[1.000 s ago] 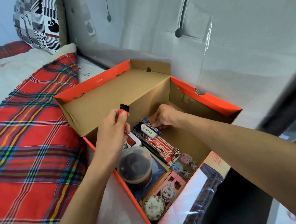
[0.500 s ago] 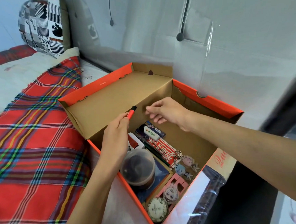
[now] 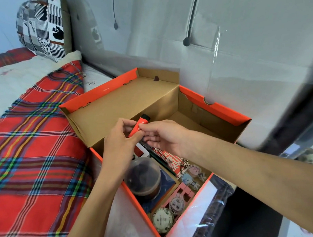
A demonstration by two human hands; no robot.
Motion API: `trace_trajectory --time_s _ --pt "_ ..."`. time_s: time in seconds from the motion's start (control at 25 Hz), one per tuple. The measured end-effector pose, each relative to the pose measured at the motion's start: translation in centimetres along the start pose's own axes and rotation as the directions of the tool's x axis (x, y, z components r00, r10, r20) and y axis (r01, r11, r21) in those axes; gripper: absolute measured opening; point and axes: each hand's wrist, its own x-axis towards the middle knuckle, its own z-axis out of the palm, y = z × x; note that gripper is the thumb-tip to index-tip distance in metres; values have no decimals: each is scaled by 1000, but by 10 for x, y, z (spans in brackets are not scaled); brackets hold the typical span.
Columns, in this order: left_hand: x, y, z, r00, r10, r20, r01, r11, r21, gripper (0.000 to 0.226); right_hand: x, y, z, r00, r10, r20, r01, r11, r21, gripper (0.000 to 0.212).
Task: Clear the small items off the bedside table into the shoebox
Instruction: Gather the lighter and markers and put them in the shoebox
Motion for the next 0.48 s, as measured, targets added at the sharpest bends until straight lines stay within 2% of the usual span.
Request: trace_trajectory --time_s 0.08,0.16,0.24,0.32,0.36,0.48 --pt "0 -1 1 1000 -8 9 8 1000 3 11 7 -8 -11 998 -68 3 68 996 -65 7" --pt "2 -3 2 1000 -29 -4 29 1000 -4 6 16 -23 -34 992 -125 -14 114 943 -311 20" --pt "4 -5 2 998 -51 -31 51 999 -12 2 30 -31 -59 984 -137 -114 32 764 -644 26" --pt "7 -8 2 997 -72 -27 72 997 -17 5 44 -27 -70 971 -142 -191 -88 532 -842 26" --pt "7 -9 2 997 -79 -17 78 997 -15 7 49 -23 -71 969 -128 -212 -126 481 -868 27" --pt "8 -11 2 997 -82 -9 82 997 11 10 65 -17 -67 962 -98 -254 -169 520 -837 29"
